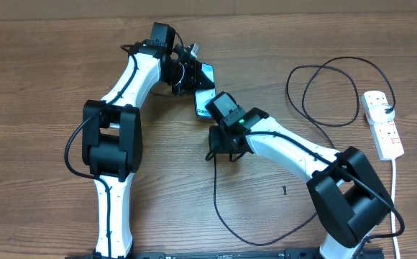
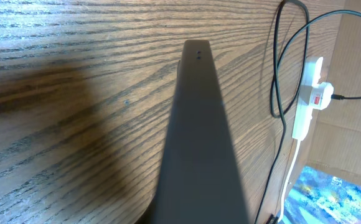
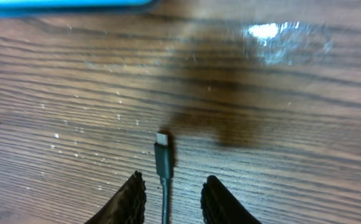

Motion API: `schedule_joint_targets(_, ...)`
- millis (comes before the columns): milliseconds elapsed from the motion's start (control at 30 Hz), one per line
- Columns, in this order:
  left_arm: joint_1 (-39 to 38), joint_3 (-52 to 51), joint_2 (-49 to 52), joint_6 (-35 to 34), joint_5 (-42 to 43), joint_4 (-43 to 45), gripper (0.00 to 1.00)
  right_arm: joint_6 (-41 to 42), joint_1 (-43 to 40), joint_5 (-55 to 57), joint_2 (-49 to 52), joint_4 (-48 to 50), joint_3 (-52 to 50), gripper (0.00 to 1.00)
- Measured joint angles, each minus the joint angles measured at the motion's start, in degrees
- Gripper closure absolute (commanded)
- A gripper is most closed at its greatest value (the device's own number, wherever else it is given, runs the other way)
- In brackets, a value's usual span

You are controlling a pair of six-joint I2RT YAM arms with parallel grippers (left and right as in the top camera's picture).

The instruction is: Plug charger to phone and switch on socket

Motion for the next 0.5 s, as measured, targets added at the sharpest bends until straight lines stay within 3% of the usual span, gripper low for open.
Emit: schedule_joint_targets(500, 0.0, 0.0, 0.0, 0.0, -0.5, 0.0, 0.96, -0.2, 0.0, -2.6, 0.1, 8.8, -6.0, 0.78)
